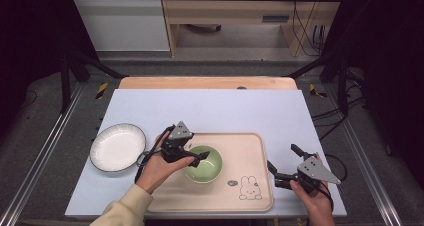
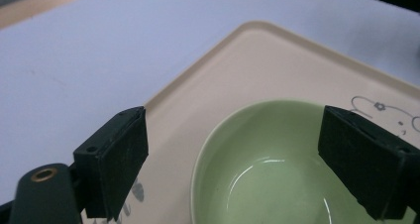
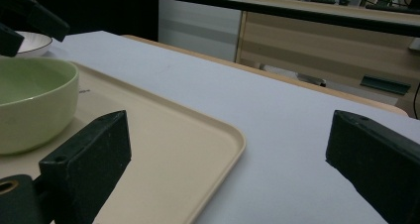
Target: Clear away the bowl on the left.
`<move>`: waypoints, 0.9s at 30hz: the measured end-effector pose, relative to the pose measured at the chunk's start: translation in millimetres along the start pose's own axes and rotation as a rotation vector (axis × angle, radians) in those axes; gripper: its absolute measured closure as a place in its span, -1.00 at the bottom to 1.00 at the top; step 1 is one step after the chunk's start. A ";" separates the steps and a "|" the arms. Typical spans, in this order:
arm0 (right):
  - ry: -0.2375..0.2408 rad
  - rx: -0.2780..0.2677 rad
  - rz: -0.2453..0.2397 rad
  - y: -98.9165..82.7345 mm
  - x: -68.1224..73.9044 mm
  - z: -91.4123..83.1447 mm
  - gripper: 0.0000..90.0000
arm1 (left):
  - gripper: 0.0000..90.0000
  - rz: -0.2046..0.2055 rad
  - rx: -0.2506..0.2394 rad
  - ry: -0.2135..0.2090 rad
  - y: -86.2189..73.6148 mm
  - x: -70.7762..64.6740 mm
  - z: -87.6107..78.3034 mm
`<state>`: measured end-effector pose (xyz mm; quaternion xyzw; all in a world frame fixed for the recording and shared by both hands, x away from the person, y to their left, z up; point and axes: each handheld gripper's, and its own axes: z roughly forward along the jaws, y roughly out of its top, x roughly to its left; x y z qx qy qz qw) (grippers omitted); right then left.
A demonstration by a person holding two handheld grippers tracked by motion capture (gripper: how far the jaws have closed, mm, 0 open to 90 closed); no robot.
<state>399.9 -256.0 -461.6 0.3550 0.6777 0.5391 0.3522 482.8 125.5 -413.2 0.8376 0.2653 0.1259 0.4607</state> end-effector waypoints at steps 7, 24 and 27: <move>-0.006 -0.004 0.004 -0.2 -1.1 -1.3 -0.92 | -0.84 0.093 -0.080 -0.023 3.8 -10.7 -9.2; -0.010 -0.012 0.013 0.5 -1.5 -2.3 -0.93 | -0.86 0.088 -0.217 0.017 11.3 -16.1 -36.7; -0.013 -0.029 0.017 2.4 -0.7 -3.1 -0.93 | -0.87 0.084 -0.242 0.040 9.7 -12.1 -46.0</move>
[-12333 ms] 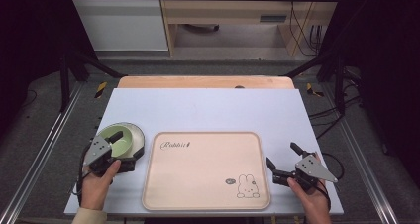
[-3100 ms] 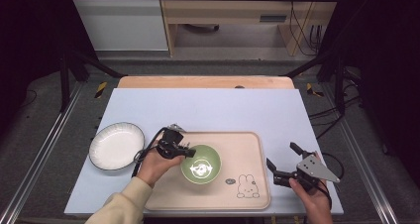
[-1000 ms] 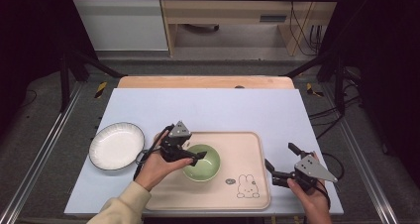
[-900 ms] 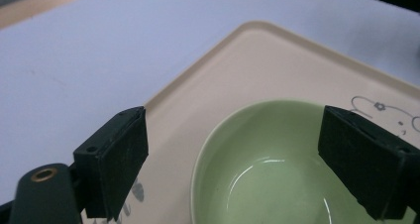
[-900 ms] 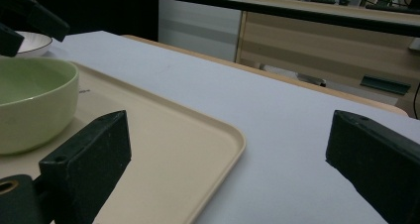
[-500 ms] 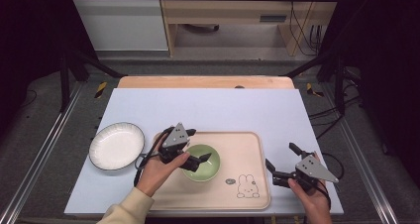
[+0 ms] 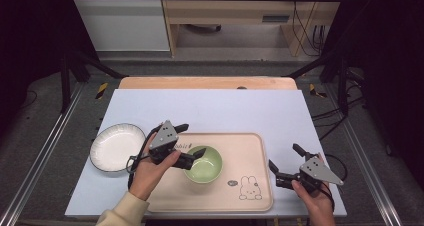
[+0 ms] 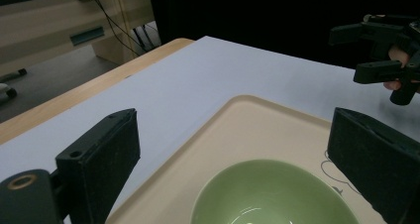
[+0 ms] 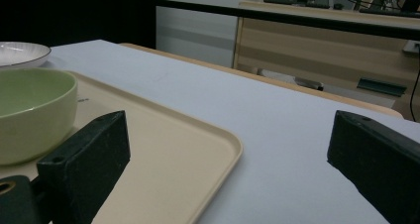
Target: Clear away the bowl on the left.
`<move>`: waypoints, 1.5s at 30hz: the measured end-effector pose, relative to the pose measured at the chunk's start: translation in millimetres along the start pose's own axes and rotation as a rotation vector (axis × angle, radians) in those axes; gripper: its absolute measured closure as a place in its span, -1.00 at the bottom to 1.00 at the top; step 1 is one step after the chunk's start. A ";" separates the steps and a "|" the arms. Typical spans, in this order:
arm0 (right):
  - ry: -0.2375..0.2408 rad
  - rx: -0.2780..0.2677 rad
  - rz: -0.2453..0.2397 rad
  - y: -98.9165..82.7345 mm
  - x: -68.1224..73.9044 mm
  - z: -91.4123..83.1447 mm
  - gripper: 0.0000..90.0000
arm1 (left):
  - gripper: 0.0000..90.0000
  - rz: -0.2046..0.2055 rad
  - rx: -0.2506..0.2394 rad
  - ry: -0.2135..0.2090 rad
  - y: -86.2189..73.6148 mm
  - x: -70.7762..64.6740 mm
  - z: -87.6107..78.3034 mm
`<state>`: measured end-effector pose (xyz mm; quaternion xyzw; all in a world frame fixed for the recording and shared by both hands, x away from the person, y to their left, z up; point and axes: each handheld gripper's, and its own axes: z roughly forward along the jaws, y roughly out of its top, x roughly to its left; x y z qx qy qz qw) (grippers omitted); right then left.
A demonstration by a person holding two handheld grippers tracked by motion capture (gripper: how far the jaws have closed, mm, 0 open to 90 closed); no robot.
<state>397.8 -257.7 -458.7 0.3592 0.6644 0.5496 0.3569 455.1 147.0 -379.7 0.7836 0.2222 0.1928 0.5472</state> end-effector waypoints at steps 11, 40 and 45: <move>-0.015 -0.003 -0.010 -1.2 0.8 0.6 -0.95 | -0.89 0.005 -0.033 0.088 -4.2 15.1 -30.7; -0.026 -0.007 -0.007 -2.4 0.9 2.0 -0.94 | -0.88 -0.084 -0.073 0.196 -46.2 48.9 -80.6; -0.024 -0.008 -0.014 -2.6 1.0 2.6 -0.94 | -0.88 -0.094 -0.075 0.202 -54.6 51.4 -83.4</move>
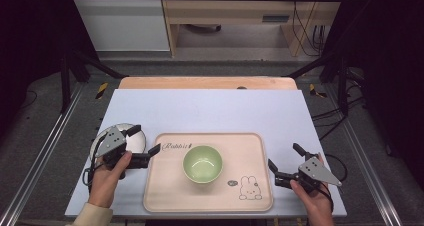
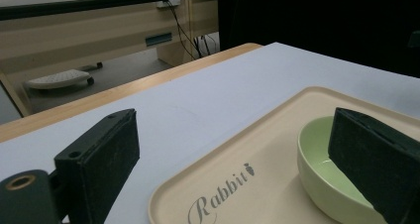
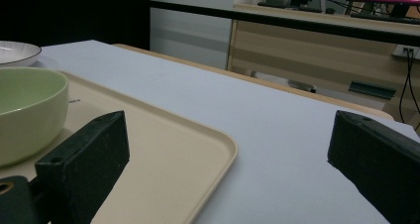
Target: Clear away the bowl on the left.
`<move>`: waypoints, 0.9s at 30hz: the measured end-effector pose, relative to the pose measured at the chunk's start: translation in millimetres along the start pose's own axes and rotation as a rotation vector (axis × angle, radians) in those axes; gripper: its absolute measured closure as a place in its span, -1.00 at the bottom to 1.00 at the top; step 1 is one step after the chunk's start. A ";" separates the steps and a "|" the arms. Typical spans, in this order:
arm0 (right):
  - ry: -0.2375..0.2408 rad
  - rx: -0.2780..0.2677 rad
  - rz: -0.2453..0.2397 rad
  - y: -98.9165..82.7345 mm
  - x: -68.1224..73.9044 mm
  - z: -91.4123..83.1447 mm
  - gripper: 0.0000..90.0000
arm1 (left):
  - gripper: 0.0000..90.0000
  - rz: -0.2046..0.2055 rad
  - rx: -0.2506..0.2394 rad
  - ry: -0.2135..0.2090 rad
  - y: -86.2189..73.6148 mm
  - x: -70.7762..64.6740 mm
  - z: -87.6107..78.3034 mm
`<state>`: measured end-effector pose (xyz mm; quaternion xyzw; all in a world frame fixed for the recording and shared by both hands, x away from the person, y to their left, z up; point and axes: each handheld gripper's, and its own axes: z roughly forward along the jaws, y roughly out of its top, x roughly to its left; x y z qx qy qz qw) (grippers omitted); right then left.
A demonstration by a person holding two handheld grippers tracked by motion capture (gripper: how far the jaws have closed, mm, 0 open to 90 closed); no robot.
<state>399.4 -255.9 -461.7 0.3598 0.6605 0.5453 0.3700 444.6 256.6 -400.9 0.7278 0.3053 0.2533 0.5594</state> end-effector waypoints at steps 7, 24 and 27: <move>0.000 0.000 0.000 -0.1 0.1 0.0 -0.94 | -0.88 -0.005 0.001 0.009 -8.6 4.1 -4.3; 0.003 0.000 0.000 -0.4 0.8 0.9 -0.94 | -0.88 -0.057 -0.003 0.025 -30.5 12.5 -8.8; 0.004 0.003 0.002 -0.4 1.1 0.9 -0.93 | -0.88 -0.056 -0.002 0.028 -32.3 13.0 -8.8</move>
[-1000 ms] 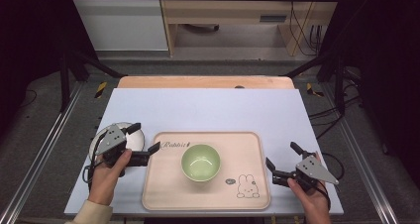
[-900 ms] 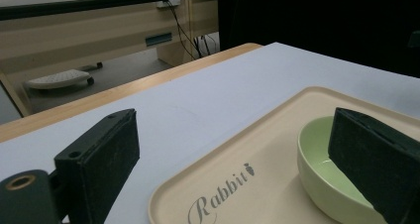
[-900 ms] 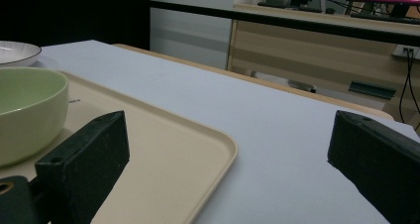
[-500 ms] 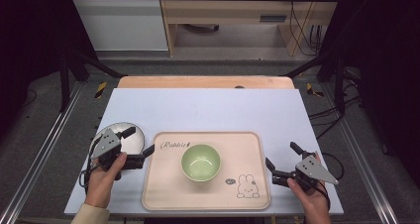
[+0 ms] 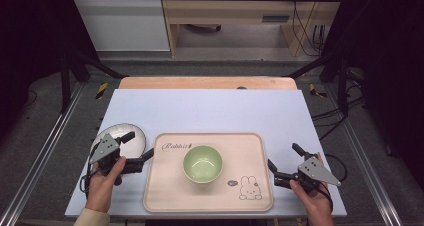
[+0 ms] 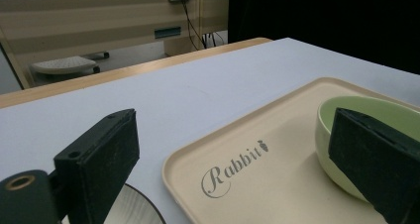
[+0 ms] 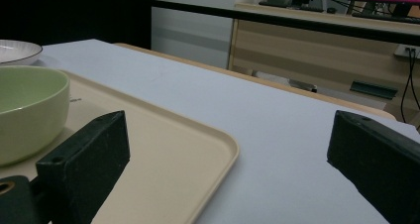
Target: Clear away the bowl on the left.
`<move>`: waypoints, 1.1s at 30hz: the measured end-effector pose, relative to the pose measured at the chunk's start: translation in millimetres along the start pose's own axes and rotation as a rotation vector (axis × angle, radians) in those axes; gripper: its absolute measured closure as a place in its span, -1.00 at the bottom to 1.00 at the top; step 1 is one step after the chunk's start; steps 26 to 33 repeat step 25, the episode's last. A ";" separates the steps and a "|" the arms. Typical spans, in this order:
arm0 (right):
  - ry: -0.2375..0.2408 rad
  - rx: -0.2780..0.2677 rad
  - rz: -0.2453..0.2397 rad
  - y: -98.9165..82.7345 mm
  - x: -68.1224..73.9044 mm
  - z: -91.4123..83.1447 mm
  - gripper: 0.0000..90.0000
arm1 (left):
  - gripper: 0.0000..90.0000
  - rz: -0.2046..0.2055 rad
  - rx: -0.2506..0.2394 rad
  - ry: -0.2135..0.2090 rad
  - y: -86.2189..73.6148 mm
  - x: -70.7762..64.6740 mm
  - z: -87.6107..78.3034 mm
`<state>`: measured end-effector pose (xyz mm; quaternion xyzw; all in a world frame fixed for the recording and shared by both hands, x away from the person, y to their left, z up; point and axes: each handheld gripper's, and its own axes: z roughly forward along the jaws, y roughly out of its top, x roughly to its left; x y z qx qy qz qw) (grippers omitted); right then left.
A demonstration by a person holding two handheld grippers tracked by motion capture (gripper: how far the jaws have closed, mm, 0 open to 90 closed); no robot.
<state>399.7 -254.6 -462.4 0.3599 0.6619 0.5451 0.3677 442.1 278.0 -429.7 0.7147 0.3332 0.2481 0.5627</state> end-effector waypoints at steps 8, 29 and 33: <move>0.001 0.001 0.001 -0.1 0.1 0.0 -0.93 | -0.88 -0.011 -0.016 -0.001 -6.7 1.1 -3.3; 0.017 0.001 0.001 0.9 1.0 0.2 -0.89 | -0.91 -0.001 -0.017 0.065 -23.9 1.9 -19.2; 0.017 0.001 0.001 0.9 1.0 0.2 -0.89 | -0.91 -0.001 -0.017 0.065 -23.9 1.9 -19.2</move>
